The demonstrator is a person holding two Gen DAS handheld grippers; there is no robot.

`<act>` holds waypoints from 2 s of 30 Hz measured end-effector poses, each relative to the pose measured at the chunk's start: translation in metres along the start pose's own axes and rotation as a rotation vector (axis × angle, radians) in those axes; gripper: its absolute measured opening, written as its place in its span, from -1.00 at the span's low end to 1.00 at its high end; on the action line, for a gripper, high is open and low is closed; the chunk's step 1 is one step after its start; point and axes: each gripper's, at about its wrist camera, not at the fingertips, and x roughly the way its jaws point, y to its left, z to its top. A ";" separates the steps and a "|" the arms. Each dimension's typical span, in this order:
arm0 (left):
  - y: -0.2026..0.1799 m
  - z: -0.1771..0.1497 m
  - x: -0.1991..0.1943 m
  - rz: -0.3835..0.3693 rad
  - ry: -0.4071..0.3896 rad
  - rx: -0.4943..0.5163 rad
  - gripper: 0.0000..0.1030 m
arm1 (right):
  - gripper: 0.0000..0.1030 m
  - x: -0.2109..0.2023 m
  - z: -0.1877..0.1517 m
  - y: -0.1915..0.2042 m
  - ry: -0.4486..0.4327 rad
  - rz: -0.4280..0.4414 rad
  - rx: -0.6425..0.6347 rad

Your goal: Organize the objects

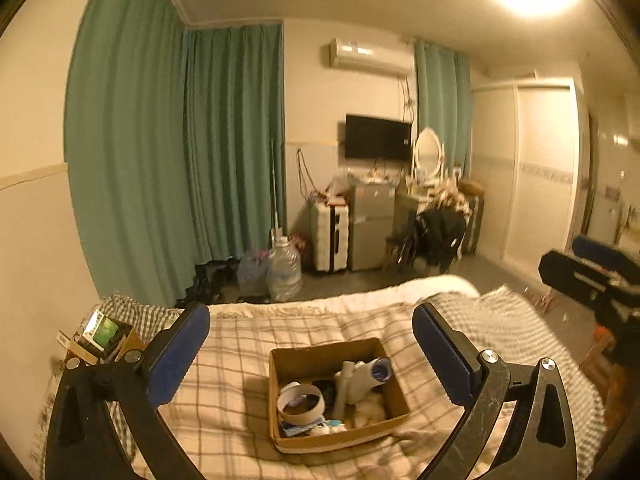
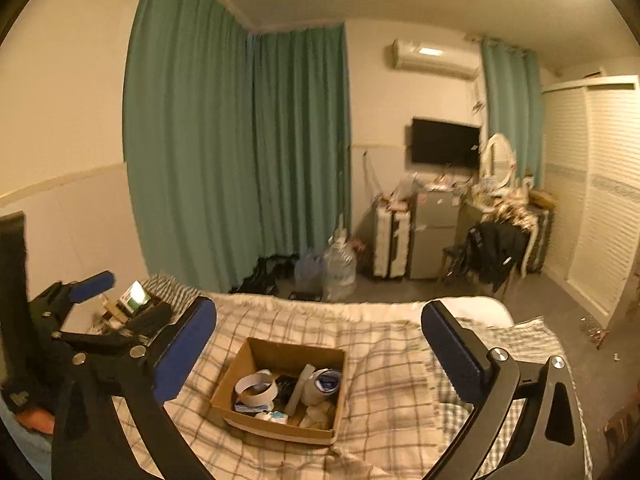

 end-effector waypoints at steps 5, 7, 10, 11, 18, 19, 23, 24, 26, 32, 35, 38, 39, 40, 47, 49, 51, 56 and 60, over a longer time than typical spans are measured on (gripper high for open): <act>0.000 -0.021 -0.037 0.075 -0.096 -0.015 1.00 | 0.99 -0.041 -0.030 0.003 -0.089 -0.086 -0.009; 0.001 -0.035 -0.042 0.081 -0.114 -0.036 1.00 | 0.99 -0.045 -0.044 0.003 -0.097 -0.088 0.000; 0.000 -0.063 -0.042 0.104 -0.124 -0.060 1.00 | 0.99 -0.039 -0.070 0.005 -0.091 -0.064 -0.003; 0.000 -0.071 -0.039 0.117 -0.128 -0.058 1.00 | 0.99 -0.033 -0.080 0.005 -0.091 -0.068 -0.009; -0.007 -0.143 -0.011 0.206 -0.139 -0.009 1.00 | 0.99 0.020 -0.157 0.004 -0.066 -0.126 -0.036; -0.008 -0.153 -0.005 0.218 -0.121 0.006 1.00 | 0.99 0.026 -0.166 0.003 -0.047 -0.129 -0.037; -0.005 -0.175 0.014 0.226 -0.046 0.006 1.00 | 0.99 0.052 -0.196 -0.002 0.032 -0.142 -0.033; -0.003 -0.178 0.017 0.225 -0.035 -0.004 1.00 | 0.99 0.056 -0.199 -0.004 0.046 -0.142 -0.029; -0.002 -0.181 0.018 0.223 -0.022 -0.013 1.00 | 0.99 0.059 -0.203 -0.006 0.056 -0.141 -0.021; 0.003 -0.185 0.019 0.212 0.000 -0.038 1.00 | 0.99 0.059 -0.205 -0.001 0.064 -0.146 -0.038; 0.003 -0.186 0.019 0.205 0.004 -0.044 1.00 | 0.99 0.057 -0.203 0.002 0.064 -0.149 -0.048; 0.004 -0.186 0.020 0.199 0.009 -0.046 1.00 | 0.99 0.056 -0.202 0.006 0.059 -0.151 -0.061; 0.004 -0.186 0.020 0.198 0.012 -0.048 1.00 | 0.99 0.056 -0.202 0.007 0.057 -0.152 -0.065; 0.004 -0.186 0.020 0.198 0.014 -0.049 1.00 | 0.99 0.056 -0.202 0.008 0.057 -0.151 -0.070; 0.002 -0.188 0.021 0.199 0.021 -0.043 1.00 | 0.99 0.055 -0.202 0.010 0.055 -0.149 -0.079; 0.002 -0.187 0.020 0.199 0.022 -0.044 1.00 | 0.99 0.055 -0.202 0.009 0.055 -0.147 -0.076; 0.001 -0.187 0.020 0.200 0.025 -0.043 1.00 | 0.99 0.054 -0.202 0.008 0.055 -0.149 -0.073; 0.001 -0.188 0.020 0.200 0.029 -0.040 1.00 | 0.99 0.053 -0.201 0.007 0.053 -0.148 -0.066; 0.001 -0.188 0.021 0.200 0.032 -0.039 1.00 | 0.99 0.053 -0.201 0.007 0.056 -0.148 -0.067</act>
